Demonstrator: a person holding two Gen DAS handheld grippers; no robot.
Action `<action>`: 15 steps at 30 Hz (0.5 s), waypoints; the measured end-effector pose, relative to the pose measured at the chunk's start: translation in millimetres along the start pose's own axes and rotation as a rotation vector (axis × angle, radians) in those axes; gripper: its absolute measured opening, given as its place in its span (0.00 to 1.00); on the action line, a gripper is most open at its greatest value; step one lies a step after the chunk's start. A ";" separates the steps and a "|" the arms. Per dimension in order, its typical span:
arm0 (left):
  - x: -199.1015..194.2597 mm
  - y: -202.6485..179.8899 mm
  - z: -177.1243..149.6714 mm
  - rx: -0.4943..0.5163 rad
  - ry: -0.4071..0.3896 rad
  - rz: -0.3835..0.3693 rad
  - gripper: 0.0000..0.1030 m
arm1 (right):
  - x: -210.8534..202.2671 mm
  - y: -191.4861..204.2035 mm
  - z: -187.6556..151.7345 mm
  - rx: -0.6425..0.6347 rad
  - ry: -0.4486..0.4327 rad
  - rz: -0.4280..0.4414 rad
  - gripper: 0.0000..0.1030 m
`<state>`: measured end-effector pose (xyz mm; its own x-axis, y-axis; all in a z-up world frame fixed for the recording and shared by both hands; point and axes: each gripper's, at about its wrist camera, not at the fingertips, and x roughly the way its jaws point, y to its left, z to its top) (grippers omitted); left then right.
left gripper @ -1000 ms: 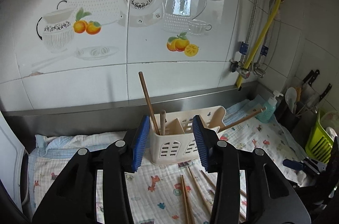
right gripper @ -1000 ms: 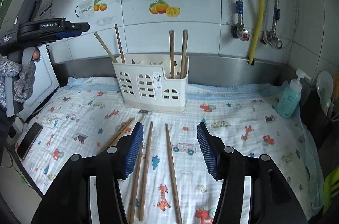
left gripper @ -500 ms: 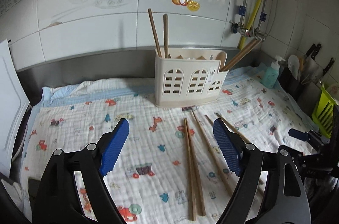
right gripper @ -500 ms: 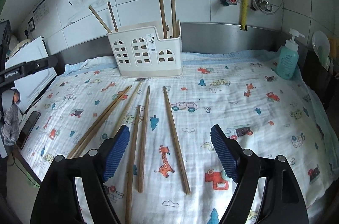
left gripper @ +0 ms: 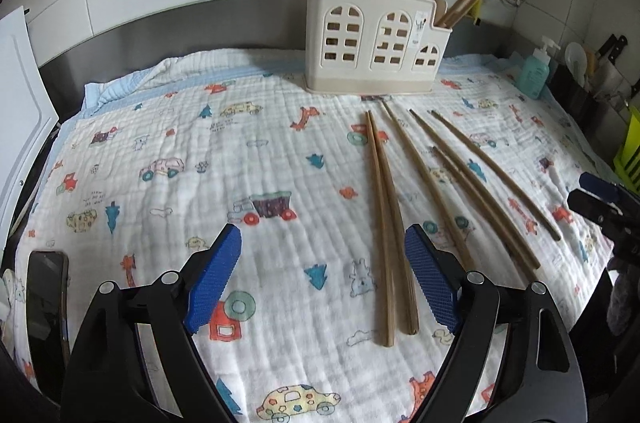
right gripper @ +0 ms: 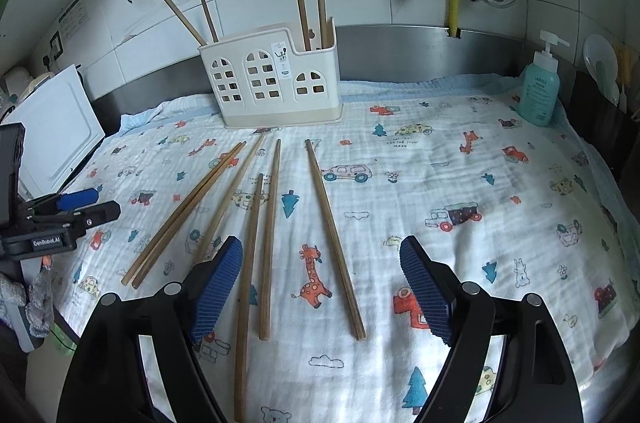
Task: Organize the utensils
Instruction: 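Move both open tools back over the remaining chopsticks on the cloth, then close the left tool on a chopstick while the right tool grasps another chopstick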
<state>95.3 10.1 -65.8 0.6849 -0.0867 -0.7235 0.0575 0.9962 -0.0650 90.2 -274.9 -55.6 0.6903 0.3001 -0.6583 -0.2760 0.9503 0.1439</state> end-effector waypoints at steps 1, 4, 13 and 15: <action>2.9 -1.4 -3.0 0.007 0.009 0.004 0.81 | 0.5 0.0 -0.7 0.001 0.002 0.000 0.76; 9.1 -6.6 -8.6 0.037 0.024 0.030 0.81 | 1.3 -0.2 -2.6 0.006 0.007 0.002 0.76; 24.6 -22.0 -16.2 0.098 0.062 0.046 0.80 | 2.2 -2.8 -4.5 0.016 0.010 -0.001 0.76; 27.8 -22.5 -16.6 0.103 0.068 0.056 0.79 | 2.3 -3.2 -4.4 0.016 0.009 0.000 0.76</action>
<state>100.9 -14.8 -95.9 0.6384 -0.0272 -0.7692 0.0972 0.9942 0.0455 89.8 -277.6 -60.9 0.6841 0.2995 -0.6650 -0.2653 0.9515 0.1556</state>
